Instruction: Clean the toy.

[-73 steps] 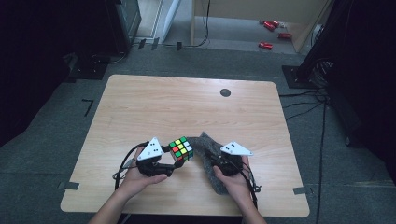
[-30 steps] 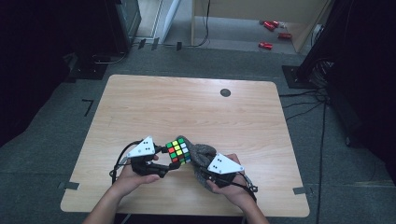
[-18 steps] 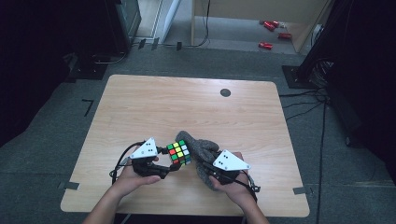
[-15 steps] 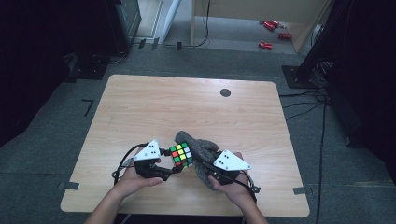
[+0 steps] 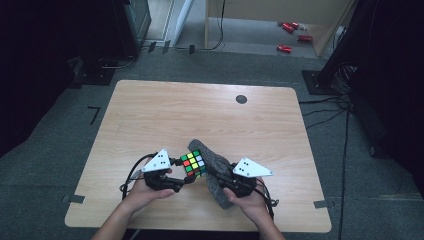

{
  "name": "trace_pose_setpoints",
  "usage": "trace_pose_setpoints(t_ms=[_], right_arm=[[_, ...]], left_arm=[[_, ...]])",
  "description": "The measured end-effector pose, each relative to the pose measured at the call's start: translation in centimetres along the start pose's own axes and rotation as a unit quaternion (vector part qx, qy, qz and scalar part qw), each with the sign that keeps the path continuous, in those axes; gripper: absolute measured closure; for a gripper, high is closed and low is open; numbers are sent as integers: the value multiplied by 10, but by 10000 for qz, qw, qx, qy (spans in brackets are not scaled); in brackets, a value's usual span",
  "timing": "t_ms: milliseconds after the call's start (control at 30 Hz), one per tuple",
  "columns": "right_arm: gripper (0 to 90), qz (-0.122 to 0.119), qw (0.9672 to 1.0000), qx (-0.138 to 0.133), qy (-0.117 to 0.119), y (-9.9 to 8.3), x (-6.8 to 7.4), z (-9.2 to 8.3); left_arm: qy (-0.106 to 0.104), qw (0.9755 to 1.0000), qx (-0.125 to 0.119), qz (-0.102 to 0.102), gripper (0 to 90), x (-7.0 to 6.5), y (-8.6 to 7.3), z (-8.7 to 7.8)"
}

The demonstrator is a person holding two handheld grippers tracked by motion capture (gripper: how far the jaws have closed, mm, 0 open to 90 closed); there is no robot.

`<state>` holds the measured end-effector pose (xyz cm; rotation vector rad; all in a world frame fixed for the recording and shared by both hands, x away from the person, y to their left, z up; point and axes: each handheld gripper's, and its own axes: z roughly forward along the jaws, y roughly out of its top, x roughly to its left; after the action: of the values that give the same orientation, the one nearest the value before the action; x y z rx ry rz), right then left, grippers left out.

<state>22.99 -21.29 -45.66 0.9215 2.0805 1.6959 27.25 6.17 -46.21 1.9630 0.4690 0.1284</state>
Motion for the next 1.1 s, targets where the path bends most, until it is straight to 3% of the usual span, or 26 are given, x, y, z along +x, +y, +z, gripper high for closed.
trace_pose_setpoints(t_ms=[133,233,367,433,533,667,733,933,1100], right_arm=[[728,-60,9998,59,201,0,0,0],[723,-117,9995,-74,276,4,0,-4],[725,-167,9992,-133,344,1,0,-4],[725,-238,9990,61,375,-3,0,-1],[724,-310,9987,164,369,-4,1,0],[721,-362,9986,25,376,2,2,-4],[721,-365,9986,9,380,3,2,-5],[719,-568,9971,303,396,-3,5,1],[712,-670,9966,143,454,3,8,-4]], left_arm=[[46,10000,-13,-25,354,4,-1,-3],[-151,9999,37,60,354,1,-2,-1],[-229,9997,-50,59,354,1,-1,-3],[-257,9995,-194,-56,354,5,0,-8],[-268,9996,-89,5,354,4,-2,-7],[-254,9995,57,159,354,0,-3,-2],[-247,9996,39,160,354,0,-3,-2],[-190,9998,-59,46,354,6,-3,-9],[-224,9997,17,95,354,5,-4,-6]])
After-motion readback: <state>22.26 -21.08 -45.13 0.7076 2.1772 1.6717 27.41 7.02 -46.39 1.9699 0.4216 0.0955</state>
